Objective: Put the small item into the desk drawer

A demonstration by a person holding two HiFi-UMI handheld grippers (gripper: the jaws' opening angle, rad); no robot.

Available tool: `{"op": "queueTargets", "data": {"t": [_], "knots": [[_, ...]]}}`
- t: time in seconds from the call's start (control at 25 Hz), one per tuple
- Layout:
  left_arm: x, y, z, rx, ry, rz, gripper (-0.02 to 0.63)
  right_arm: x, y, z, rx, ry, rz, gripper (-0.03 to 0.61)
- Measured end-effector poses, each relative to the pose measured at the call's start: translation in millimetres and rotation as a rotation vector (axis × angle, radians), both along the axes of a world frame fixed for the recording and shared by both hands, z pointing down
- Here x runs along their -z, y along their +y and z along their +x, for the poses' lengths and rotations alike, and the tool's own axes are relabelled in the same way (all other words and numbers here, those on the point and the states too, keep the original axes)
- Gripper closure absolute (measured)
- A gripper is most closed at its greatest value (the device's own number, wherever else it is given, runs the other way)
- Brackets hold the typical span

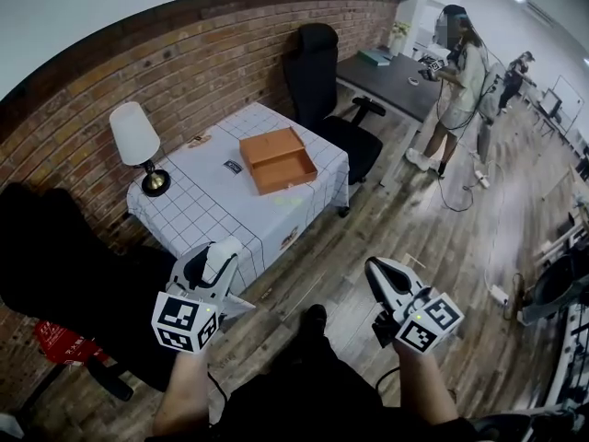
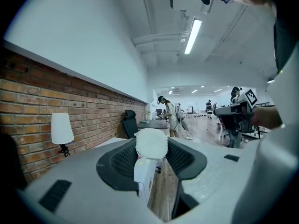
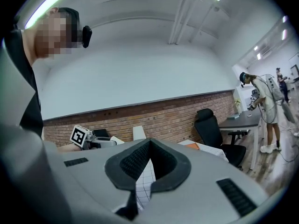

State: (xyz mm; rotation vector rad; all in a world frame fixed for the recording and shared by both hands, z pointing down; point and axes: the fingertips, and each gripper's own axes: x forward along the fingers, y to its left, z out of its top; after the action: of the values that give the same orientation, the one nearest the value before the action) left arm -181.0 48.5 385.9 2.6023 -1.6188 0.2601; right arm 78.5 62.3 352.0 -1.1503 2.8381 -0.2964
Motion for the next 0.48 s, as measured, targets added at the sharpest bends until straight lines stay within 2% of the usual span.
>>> {"op": "queueTargets", "data": {"t": [0.24, 0.48], "knots": [[-12, -54, 8, 0.022, -0.015, -0.022, 0.423, -15, -62, 5, 0.035, -0.021, -0.019, 0.584], [-27, -132, 39, 0.02, -0.023, -0.077, 0.423, -37, -147, 35, 0.033, -0.039, -0.081, 0.584]]}}
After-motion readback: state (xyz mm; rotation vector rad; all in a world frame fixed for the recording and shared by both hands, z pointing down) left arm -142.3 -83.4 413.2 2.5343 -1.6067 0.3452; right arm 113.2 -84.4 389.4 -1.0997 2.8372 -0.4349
